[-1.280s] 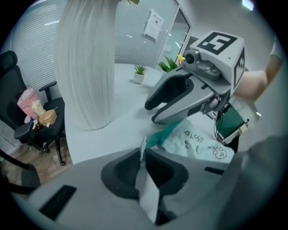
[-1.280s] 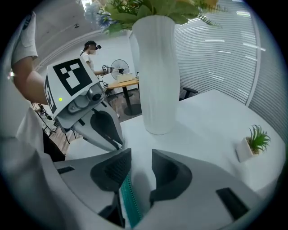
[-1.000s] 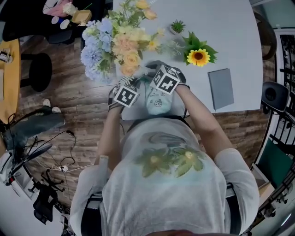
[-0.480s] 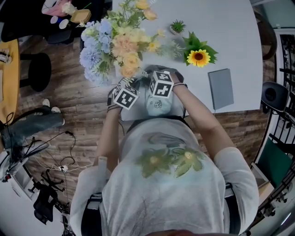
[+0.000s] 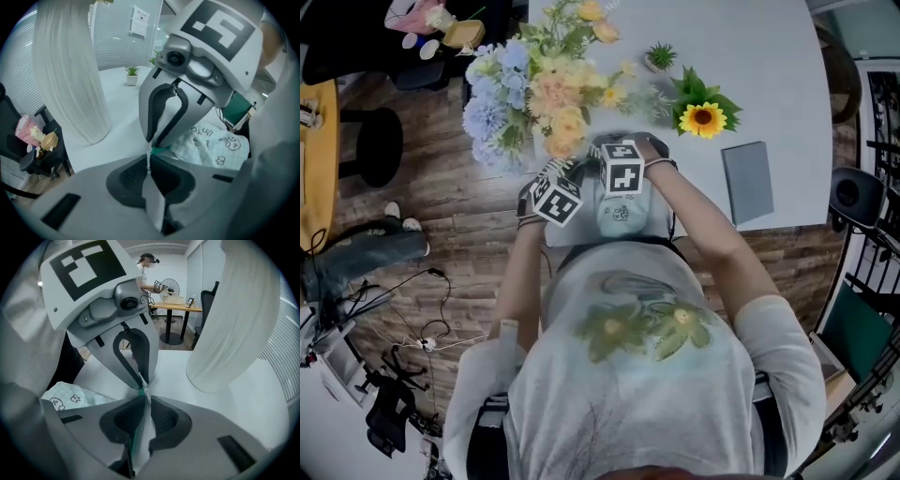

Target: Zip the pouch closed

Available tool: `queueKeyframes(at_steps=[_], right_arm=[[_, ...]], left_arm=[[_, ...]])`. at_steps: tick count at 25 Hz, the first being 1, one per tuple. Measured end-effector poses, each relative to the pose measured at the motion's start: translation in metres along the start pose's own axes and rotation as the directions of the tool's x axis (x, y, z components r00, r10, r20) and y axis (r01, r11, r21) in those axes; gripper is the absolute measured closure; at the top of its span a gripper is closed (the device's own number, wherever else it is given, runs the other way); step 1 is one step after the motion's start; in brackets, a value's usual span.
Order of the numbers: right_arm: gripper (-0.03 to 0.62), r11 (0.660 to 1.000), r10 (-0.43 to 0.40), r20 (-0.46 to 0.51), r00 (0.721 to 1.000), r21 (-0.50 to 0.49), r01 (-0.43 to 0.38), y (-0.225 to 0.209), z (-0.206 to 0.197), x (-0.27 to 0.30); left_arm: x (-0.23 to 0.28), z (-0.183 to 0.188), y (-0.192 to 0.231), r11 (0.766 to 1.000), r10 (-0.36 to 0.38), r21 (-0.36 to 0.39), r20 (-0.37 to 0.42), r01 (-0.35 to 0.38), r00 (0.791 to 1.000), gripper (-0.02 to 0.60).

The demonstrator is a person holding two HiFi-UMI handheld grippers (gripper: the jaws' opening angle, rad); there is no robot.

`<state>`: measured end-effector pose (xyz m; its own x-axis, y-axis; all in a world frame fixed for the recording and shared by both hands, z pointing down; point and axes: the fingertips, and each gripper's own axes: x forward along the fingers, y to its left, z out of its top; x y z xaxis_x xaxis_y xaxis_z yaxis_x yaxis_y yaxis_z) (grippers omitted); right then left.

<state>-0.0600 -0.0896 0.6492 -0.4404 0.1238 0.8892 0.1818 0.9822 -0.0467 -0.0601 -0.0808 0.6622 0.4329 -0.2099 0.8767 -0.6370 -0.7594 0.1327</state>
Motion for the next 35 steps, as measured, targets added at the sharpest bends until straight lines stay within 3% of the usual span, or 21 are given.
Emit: queueKeyframes(at_steps=[10,15,28,35], right_arm=[[0.566,0.997,0.020,-0.027,0.999,-0.076,-0.022,-0.0009,0.0006,0.0020],[0.572,0.998,0.027,-0.026,0.999,-0.051,-0.029,-0.0005,-0.0002,0.0015],[0.576,0.992,0.005,-0.063,0.998,-0.124,-0.013,0.0029,-0.0069,-0.0036],[0.576,0.992,-0.026,-0.055,0.998,-0.127,0.019,0.0029,-0.0071,-0.0048]], left_arm=[[-0.0016,0.0016,0.0007,0.997,0.021,0.078,-0.012,-0.020,1.000,0.552],[-0.0016,0.0017,0.0003,0.996,0.025,0.086,-0.016,-0.023,1.000,0.552],[0.0015,-0.0014,0.0041,0.998,0.061,0.012,-0.060,-0.061,0.996,0.554],[0.0016,-0.0005,0.0042,0.997,0.071,-0.004,-0.046,-0.071,0.996,0.554]])
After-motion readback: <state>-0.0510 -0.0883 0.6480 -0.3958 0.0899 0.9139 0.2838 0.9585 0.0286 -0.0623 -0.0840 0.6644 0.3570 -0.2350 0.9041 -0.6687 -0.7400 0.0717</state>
